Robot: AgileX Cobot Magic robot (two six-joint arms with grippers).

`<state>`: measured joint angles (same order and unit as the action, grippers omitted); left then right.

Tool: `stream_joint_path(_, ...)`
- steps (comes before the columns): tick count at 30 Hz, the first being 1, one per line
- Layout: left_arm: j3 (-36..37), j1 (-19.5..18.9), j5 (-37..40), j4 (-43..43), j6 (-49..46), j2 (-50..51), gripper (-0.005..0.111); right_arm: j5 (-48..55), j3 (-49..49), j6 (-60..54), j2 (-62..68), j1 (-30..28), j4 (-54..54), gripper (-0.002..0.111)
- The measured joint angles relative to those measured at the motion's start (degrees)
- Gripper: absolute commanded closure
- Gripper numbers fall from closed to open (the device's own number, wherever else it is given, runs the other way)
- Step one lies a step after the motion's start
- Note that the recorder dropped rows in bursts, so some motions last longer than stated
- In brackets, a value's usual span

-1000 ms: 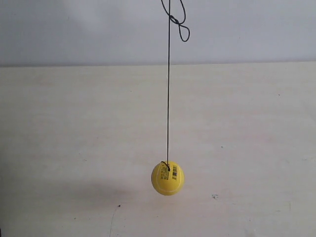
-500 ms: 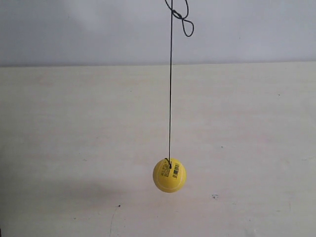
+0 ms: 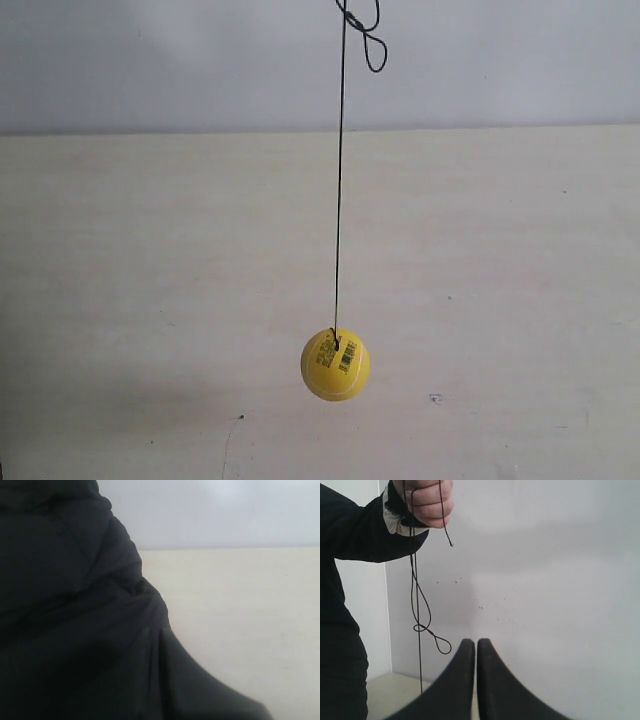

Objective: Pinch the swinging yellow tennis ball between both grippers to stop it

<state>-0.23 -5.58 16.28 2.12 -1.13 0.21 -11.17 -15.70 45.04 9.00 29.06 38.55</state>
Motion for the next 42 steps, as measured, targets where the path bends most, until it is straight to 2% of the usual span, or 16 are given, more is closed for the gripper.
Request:
stream_joint_path(4, 0.00, 0.00, 0.00, 0.00, 0.00, 0.00, 0.102, 0.13, 0.66, -6.90, -2.21, -0.71, -7.03, 0.108)
stream_joint_path(7, 0.00, 0.00, 0.00, 0.00, 0.00, 0.00, 0.102, -0.36, 3.34, -13.96, -8.24, -6.72, -18.60, 0.108)
stream_joint_path(13, 0.00, -0.13, 0.00, 0.00, 0.00, 0.00, 0.102, -3.41, 9.07, -24.12, -8.67, -18.03, -32.90, 0.108)
stream_joint_path(17, 0.00, -0.13, 0.00, 0.00, 0.00, 0.00, 0.102, -3.28, 15.07, -29.77, -8.67, -23.32, -36.08, 0.108)
stream_joint_path(22, 0.00, -0.13, 0.00, 0.00, 0.00, 0.00, 0.102, 14.27, 15.45, -43.71, -8.67, -24.85, -36.46, 0.108)
stream_joint_path(26, 0.00, -0.13, 0.00, 0.00, 0.00, 0.00, 0.102, 24.39, 15.58, -48.88, -8.67, -24.96, -36.46, 0.108)
stream_joint_path(31, 0.00, -0.13, 0.00, 0.00, 0.00, 0.00, 0.102, 29.16, 15.73, -49.32, -8.69, -24.96, -36.46, 0.108)
stream_joint_path(42, 0.00, -0.13, 0.00, 0.00, 0.00, 0.00, 0.102, 30.00, 15.73, -48.02, -8.69, -24.96, -36.58, 0.108)
